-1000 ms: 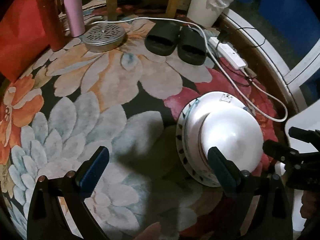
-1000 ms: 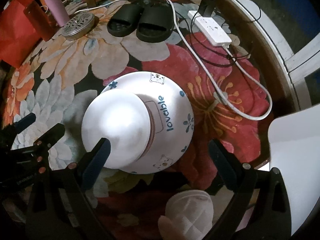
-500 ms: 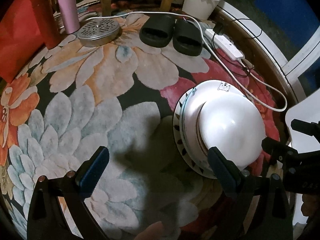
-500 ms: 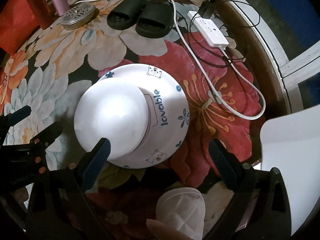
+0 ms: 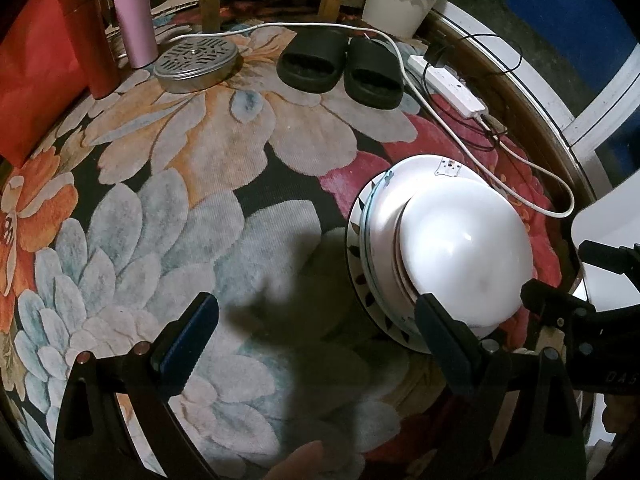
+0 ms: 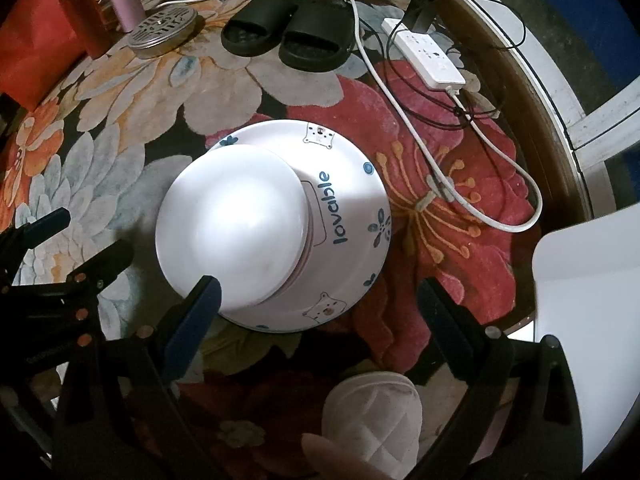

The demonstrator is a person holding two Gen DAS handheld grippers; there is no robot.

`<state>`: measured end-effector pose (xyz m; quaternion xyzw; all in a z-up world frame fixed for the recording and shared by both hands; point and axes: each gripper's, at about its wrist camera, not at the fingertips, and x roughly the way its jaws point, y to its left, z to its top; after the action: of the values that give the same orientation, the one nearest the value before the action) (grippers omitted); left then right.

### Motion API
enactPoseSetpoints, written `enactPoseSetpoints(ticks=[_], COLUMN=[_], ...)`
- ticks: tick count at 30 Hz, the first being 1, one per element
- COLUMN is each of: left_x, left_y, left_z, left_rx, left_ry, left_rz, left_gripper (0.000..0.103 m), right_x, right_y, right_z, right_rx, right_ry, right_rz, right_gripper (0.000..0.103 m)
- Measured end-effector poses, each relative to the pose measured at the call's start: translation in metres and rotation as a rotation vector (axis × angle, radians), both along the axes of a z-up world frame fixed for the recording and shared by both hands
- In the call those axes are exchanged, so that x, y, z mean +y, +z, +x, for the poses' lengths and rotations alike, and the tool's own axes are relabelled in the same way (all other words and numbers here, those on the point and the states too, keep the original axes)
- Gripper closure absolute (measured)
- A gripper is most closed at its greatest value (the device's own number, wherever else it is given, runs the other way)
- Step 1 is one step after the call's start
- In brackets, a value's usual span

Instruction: Organize plates and bowls

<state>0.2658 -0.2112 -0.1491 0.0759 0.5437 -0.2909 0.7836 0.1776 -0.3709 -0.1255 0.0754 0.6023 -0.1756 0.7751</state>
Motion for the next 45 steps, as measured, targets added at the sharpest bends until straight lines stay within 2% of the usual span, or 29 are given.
enactPoseSetpoints(ticks=[17, 27, 45], left_x=[0.001, 0.007, 0.008], left_y=[-0.003, -0.011, -0.015], left_z=[-0.003, -0.008, -0.01], left_rx=[0.004, 0.009, 0.03], left_ry=[-0.011, -0.032, -0.038], left_rz=[0.018, 0.033, 0.01], left_gripper=[0.004, 0.004, 0.004], right_x=[0.003, 0.013, 0.023], right_y=[0.001, -0.011, -0.013], right_z=[-0.001, -0.006, -0.006], right_rx=[-0.001, 0.023, 0.034], right_ry=[0.02, 0.064, 0.125], right_rz=[-0.003, -0.018, -0.025], right_gripper=[0.005, 0.005, 0.009])
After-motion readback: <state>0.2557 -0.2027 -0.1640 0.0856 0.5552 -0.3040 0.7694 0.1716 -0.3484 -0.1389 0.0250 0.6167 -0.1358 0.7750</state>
